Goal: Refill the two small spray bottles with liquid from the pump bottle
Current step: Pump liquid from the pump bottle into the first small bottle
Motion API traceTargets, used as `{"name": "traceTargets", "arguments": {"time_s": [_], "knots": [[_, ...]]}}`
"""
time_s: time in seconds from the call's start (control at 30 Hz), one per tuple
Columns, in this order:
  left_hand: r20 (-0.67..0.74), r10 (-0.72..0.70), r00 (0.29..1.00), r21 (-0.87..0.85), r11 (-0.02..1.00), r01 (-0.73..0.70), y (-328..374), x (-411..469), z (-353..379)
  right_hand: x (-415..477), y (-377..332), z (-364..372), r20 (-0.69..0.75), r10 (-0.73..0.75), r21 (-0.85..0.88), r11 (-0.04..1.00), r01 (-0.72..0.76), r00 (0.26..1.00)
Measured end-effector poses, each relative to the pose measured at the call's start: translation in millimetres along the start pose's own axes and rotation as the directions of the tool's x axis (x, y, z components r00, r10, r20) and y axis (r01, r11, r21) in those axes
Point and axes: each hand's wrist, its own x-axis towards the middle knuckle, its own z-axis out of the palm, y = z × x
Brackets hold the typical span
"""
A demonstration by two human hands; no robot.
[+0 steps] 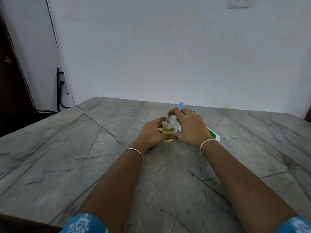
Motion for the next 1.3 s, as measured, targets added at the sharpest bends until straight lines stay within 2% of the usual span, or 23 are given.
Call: {"name": "traceTargets", "arguments": {"time_s": [0.73, 1.3], "knots": [[0.016, -0.014, 1.0, -0.08, 0.997, 0.015, 1.7, -2.1, -1.2, -0.9, 2.6, 1.0, -0.009, 0.008, 0.004, 1.0, -0.008, 1.0], [0.028, 0.003, 1.0, -0.058, 0.998, -0.001, -0.6, 0.4, -1.1, -1.9, 4.3, 0.8, -0.032, 0.002, -0.016, 1.0, -0.002, 0.999]]}}
